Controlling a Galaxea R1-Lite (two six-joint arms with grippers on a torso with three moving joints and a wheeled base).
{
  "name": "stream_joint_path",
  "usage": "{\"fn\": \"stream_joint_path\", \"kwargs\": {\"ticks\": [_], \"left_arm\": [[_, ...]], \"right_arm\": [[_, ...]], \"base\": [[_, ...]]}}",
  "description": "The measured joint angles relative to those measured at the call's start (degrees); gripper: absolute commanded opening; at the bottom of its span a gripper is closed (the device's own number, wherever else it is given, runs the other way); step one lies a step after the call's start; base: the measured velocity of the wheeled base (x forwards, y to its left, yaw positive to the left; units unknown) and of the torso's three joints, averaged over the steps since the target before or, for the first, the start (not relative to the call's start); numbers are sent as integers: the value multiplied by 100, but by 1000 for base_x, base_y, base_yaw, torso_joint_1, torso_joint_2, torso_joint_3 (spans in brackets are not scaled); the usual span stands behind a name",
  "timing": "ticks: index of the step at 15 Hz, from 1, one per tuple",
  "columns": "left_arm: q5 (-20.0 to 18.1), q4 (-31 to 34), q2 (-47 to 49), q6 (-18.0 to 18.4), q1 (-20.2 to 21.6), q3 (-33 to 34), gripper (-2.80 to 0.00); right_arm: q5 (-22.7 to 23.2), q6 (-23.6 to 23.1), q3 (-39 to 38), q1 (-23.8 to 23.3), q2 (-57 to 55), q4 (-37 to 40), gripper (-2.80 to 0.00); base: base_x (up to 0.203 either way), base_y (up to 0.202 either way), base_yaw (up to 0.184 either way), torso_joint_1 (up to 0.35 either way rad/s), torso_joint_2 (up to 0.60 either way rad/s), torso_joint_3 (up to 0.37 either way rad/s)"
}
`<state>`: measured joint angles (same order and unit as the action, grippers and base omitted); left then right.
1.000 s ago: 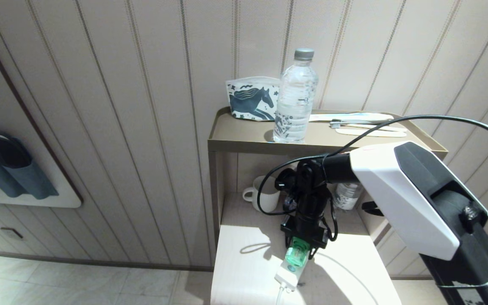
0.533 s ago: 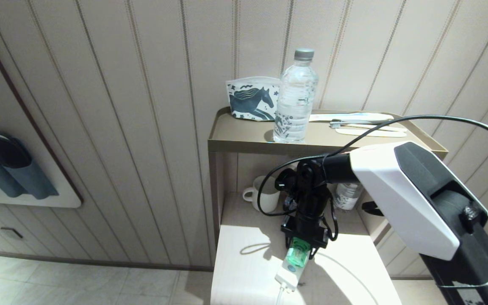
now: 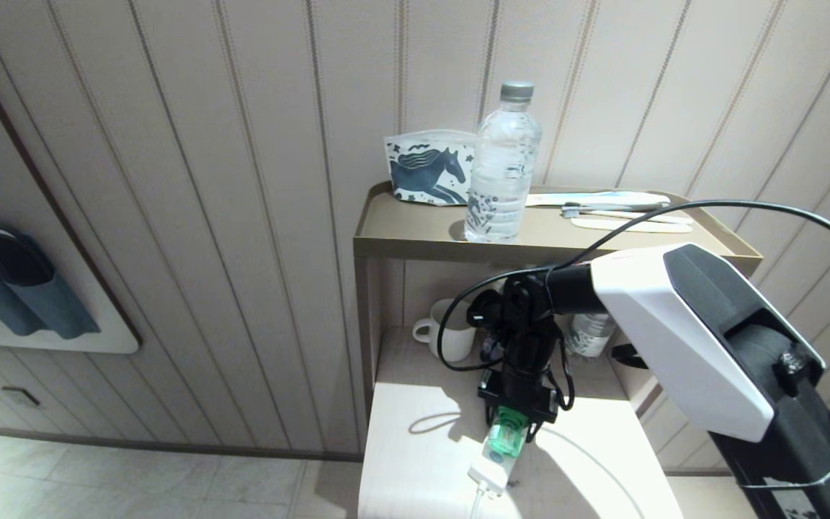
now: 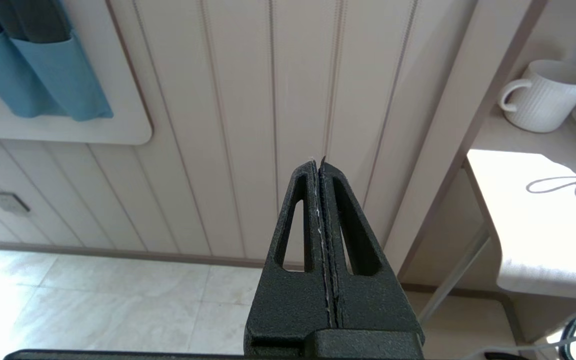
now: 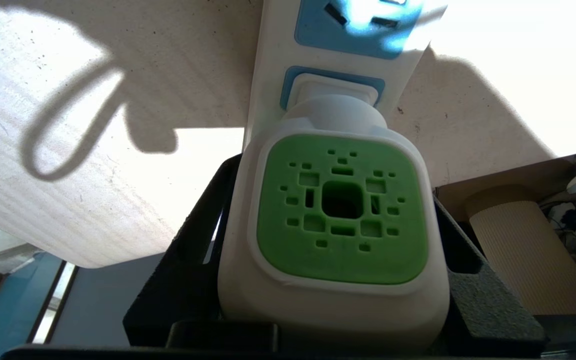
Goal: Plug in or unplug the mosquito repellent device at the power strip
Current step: Insert the plug into the socket
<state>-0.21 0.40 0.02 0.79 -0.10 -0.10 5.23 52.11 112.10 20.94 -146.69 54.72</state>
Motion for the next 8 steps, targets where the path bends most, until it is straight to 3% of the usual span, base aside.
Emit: {"fn": "stream_joint_path", "kwargs": {"ticks": [8], "left_arm": [[2, 4, 0, -2, 0, 0, -280]], "right_arm": [[-4, -27, 2, 0, -8, 4, -280]], "base": [[0, 0, 0, 0, 0, 0]]}}
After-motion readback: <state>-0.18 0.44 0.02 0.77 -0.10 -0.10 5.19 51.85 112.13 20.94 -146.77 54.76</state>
